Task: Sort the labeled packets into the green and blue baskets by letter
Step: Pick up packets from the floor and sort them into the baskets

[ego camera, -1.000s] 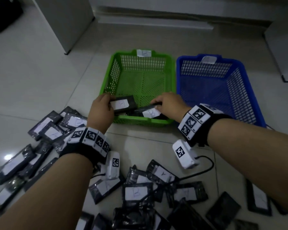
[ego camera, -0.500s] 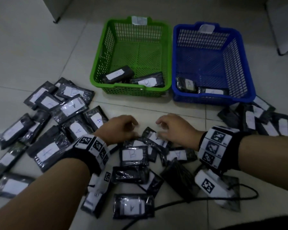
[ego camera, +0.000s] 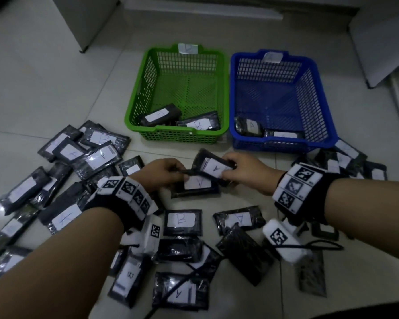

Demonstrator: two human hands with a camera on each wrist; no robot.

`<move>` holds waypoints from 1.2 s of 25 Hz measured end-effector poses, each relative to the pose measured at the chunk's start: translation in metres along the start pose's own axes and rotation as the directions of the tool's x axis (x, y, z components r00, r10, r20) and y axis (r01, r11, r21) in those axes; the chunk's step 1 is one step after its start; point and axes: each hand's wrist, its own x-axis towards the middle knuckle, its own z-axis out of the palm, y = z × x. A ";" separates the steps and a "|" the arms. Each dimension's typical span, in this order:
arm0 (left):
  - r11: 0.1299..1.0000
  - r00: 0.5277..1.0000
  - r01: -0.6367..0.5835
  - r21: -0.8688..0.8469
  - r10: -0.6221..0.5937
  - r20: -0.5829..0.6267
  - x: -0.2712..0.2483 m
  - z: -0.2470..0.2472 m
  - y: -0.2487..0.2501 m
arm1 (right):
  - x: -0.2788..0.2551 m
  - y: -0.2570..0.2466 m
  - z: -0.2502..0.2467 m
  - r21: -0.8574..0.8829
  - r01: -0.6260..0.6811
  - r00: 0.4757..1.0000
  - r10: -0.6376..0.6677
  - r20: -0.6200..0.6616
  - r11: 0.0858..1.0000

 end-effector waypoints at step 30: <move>0.692 0.721 -0.385 0.611 0.639 -0.268 0.136 0.102 0.157 | 0.006 0.100 -0.183 -0.034 -0.104 0.775 0.059 -0.629 0.994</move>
